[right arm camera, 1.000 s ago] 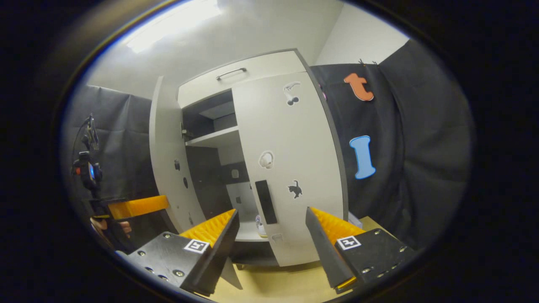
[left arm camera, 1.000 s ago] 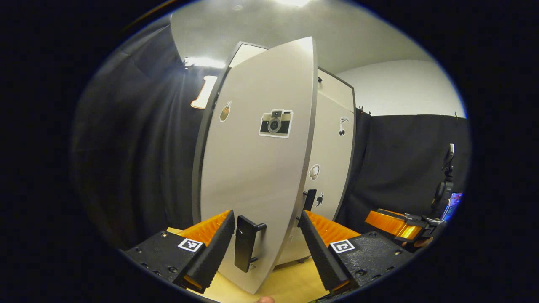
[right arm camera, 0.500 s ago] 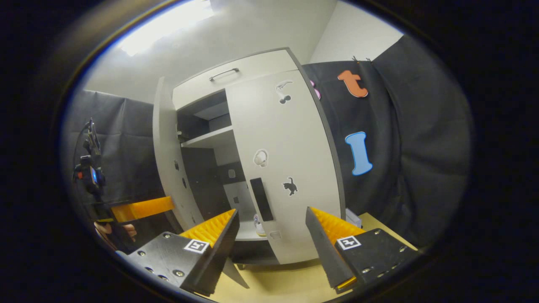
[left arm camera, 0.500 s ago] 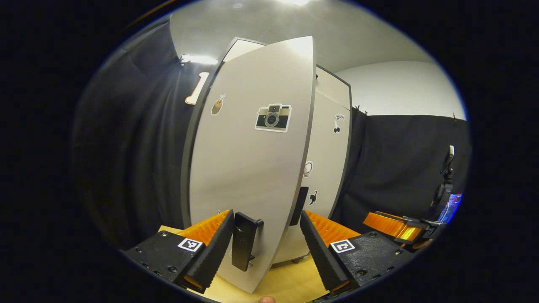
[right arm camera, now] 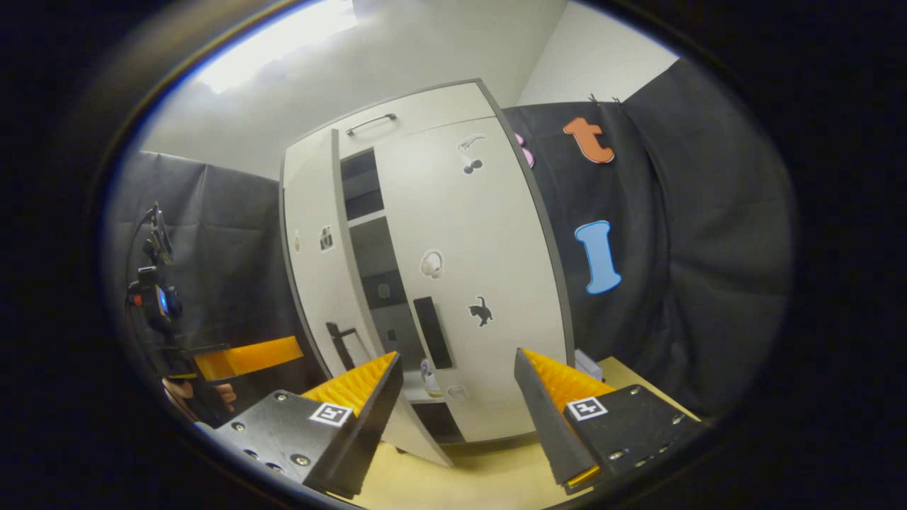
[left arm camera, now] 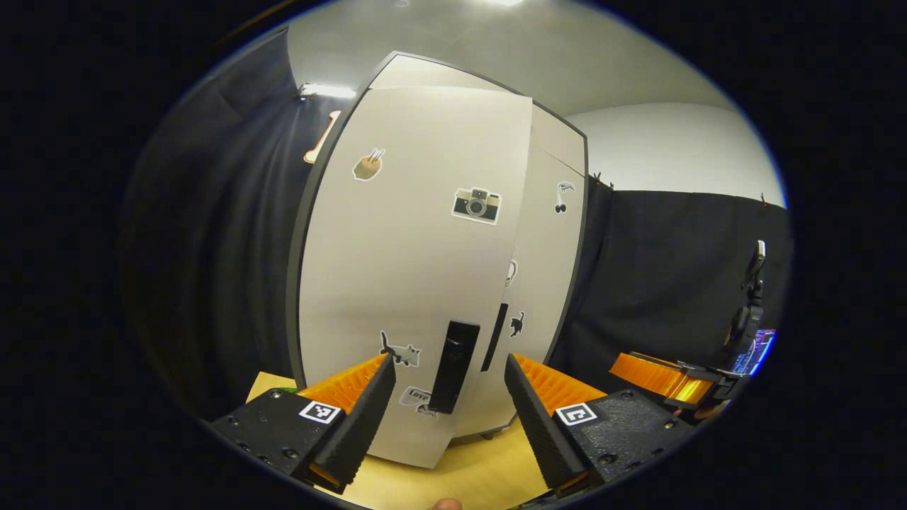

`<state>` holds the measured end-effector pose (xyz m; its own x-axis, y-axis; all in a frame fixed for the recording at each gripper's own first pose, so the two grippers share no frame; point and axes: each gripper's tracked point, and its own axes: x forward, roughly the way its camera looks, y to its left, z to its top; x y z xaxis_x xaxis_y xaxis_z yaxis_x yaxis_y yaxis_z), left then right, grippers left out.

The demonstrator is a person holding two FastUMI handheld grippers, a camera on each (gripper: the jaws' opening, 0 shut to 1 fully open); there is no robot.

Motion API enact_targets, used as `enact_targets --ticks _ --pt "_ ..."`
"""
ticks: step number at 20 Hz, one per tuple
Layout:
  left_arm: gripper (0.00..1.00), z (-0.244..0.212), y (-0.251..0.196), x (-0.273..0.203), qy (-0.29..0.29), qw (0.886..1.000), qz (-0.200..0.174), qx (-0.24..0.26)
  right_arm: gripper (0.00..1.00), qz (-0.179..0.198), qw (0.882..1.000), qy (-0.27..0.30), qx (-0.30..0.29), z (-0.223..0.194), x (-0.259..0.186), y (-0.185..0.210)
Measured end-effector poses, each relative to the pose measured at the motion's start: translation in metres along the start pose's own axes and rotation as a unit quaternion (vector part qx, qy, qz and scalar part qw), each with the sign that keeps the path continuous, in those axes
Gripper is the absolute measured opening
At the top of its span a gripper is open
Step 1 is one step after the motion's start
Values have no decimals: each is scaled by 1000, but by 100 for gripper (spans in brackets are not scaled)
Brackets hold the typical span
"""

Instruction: Grab one shoe with the right hand and put it into the shoe cabinet, grab the other shoe with the left hand and put it into the shoe cabinet; then close the right door with the right hand and the left door with the left hand.

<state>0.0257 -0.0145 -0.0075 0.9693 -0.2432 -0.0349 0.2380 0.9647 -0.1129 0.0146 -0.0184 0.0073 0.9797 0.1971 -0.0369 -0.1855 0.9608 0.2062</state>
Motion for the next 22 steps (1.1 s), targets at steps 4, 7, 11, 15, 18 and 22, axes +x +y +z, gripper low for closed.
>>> enact_targets --ticks 4,7,11,15,18,22 --pt "94 8 14 -8 -8 999 31 6 94 2 1000 1 -4 0 2 2" --pt "94 16 24 -15 -18 998 59 15 94 3 1000 1 -7 0 2 3" --pt "94 21 28 -18 -25 997 71 18 94 3 1000 -2 -15 1 4 6" --pt "94 17 29 -16 -18 997 75 27 94 2 1000 -1 -23 0 7 9" --pt "94 14 29 -16 -13 997 74 26 94 -2 999 -1 -32 -1 9 10" --pt "94 15 31 -14 -16 996 81 25 94 -10 999 -5 -45 1 8 8"
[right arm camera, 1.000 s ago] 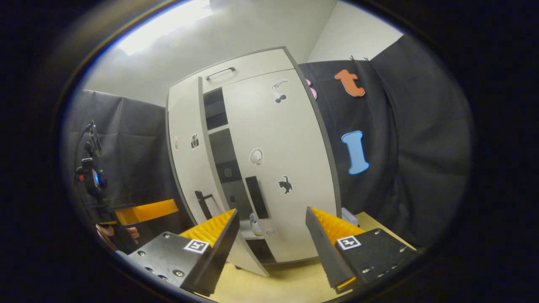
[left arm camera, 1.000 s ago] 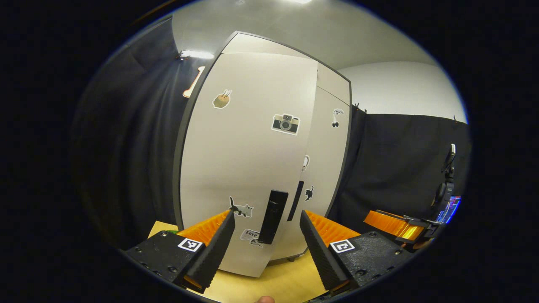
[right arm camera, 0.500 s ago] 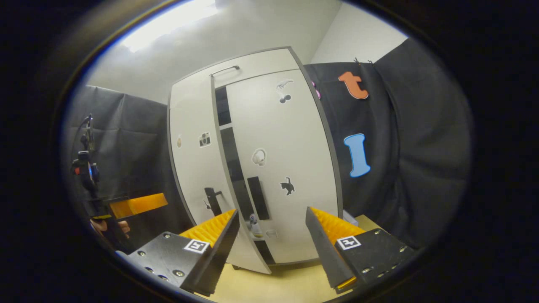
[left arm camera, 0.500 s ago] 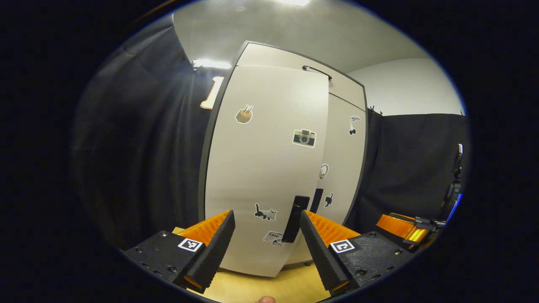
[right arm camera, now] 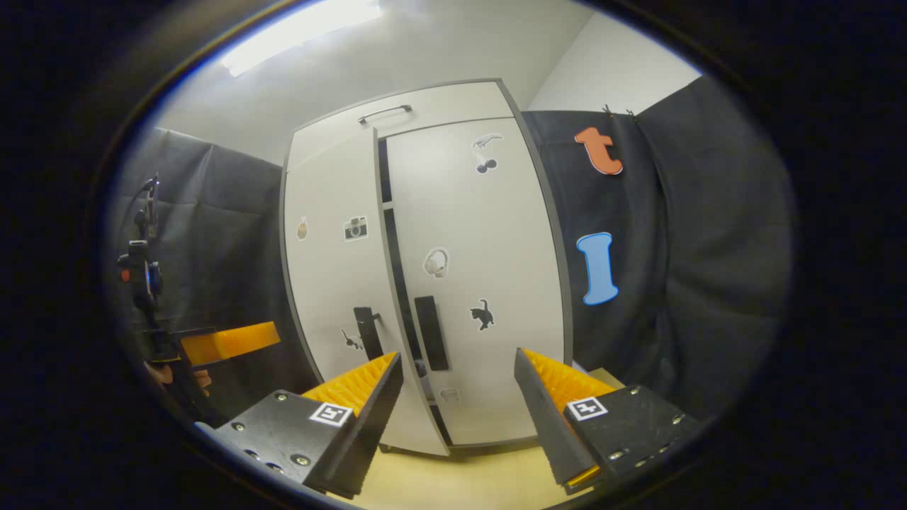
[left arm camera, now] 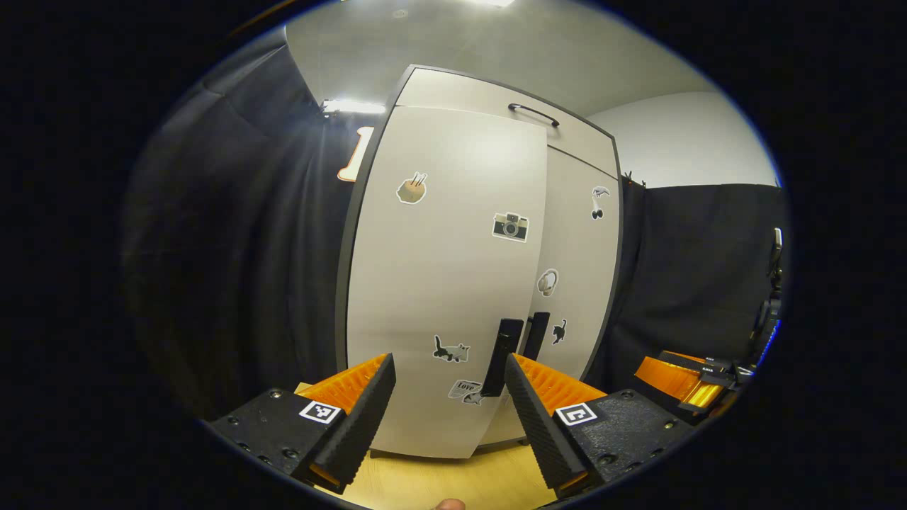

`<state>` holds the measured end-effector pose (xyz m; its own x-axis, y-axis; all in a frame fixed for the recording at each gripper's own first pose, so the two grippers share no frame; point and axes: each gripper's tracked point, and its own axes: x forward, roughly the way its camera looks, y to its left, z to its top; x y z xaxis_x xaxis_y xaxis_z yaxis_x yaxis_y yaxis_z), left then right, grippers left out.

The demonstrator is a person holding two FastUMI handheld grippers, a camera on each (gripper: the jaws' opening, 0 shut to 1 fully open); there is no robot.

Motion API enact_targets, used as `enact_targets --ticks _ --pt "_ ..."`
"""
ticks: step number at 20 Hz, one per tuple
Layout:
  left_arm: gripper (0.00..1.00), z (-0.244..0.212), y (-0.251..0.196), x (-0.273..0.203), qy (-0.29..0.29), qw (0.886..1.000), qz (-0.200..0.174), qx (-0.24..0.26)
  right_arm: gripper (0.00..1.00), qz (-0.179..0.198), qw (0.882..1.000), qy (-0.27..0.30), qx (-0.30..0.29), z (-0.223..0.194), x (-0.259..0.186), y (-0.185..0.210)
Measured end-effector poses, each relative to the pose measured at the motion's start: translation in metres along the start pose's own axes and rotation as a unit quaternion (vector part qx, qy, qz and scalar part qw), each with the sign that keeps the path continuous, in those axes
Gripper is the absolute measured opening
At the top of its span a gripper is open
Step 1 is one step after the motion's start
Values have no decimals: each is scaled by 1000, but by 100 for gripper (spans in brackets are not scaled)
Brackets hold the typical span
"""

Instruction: Grab one shoe with the right hand and put it into the shoe cabinet, grab the other shoe with the left hand and put it into the shoe cabinet; then close the right door with the right hand and the left door with the left hand.

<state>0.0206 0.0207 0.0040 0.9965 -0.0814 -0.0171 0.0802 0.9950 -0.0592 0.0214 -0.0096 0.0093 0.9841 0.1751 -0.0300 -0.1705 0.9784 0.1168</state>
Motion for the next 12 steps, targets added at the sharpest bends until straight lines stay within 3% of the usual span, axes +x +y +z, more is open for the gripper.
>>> enact_targets --ticks 12 --pt "94 -3 0 0 3 999 13 29 94 1 1000 2 0 -3 -1 -2"
